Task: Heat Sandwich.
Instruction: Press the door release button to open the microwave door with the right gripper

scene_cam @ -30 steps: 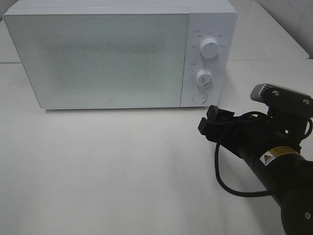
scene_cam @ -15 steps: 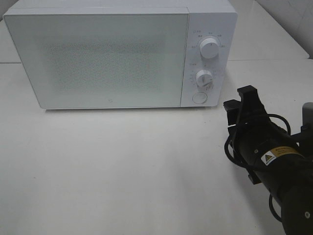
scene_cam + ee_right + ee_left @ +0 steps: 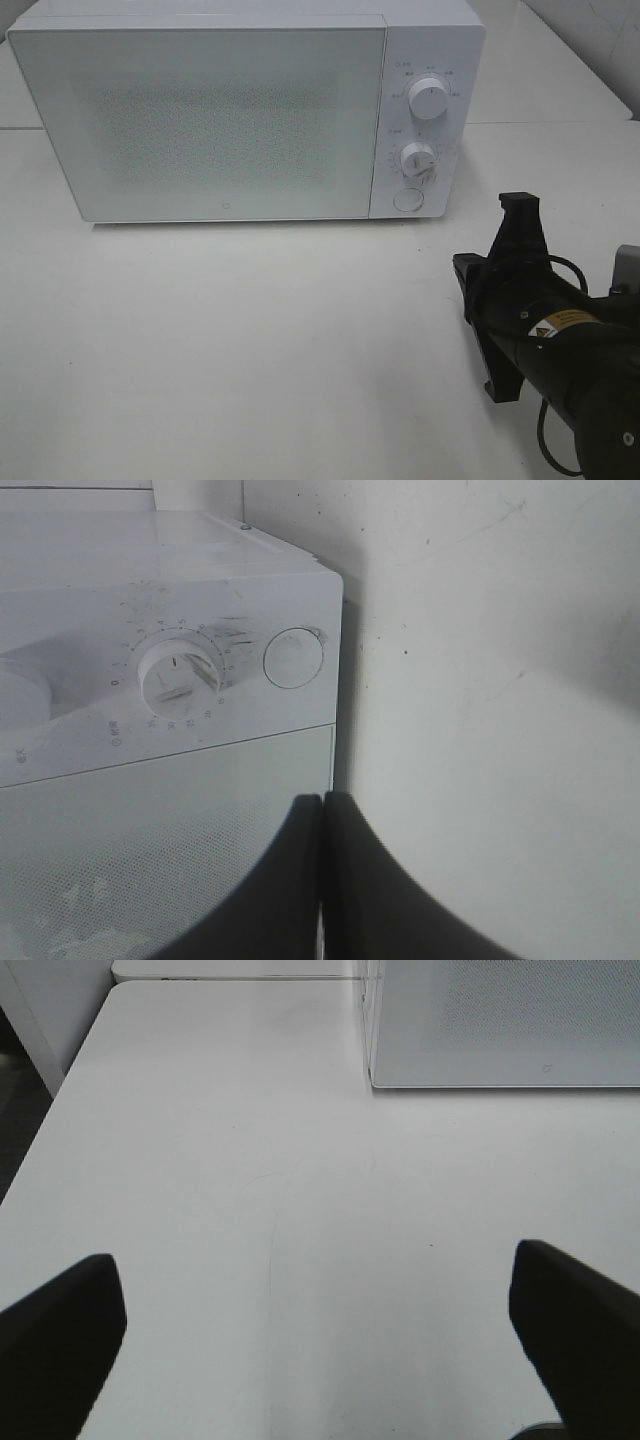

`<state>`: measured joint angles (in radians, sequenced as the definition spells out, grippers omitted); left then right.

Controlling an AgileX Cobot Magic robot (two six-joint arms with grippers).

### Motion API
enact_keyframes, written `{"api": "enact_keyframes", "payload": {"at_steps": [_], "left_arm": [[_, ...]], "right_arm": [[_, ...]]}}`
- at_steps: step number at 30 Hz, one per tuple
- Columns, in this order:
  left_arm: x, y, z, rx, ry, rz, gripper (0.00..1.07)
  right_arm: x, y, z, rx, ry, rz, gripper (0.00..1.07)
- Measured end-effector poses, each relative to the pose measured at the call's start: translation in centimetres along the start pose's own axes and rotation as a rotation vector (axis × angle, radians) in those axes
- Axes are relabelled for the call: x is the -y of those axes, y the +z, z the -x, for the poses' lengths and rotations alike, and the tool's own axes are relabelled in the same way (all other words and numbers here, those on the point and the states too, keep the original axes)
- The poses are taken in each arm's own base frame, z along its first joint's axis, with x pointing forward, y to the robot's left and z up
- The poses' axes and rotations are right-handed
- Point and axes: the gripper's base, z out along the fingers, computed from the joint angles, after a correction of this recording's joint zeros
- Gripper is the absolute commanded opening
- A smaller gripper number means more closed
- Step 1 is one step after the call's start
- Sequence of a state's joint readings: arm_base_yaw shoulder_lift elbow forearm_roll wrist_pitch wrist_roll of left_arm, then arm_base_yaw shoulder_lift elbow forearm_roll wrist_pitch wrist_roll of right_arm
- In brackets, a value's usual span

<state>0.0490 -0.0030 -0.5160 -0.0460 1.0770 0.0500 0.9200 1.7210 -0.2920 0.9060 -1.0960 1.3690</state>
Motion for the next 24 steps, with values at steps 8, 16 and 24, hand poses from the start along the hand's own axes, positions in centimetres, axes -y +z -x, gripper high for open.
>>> {"api": "enact_keyframes", "payload": {"at_steps": [8, 16, 24], "left_arm": [[0.0, 0.0, 0.0, 0.0, 0.0, 0.0, 1.0], [0.0, 0.0, 0.0, 0.0, 0.0, 0.0, 1.0], [0.0, 0.0, 0.0, 0.0, 0.0, 0.0, 1.0]], "right_arm": [[0.4, 0.1, -0.1, 0.0, -0.002, -0.029, 0.0], [0.8, 2.4, -0.6, -0.005, 0.006, -0.044, 0.0], [0.5, 5.3, -1.1, -0.017, 0.019, -0.046, 0.0]]}}
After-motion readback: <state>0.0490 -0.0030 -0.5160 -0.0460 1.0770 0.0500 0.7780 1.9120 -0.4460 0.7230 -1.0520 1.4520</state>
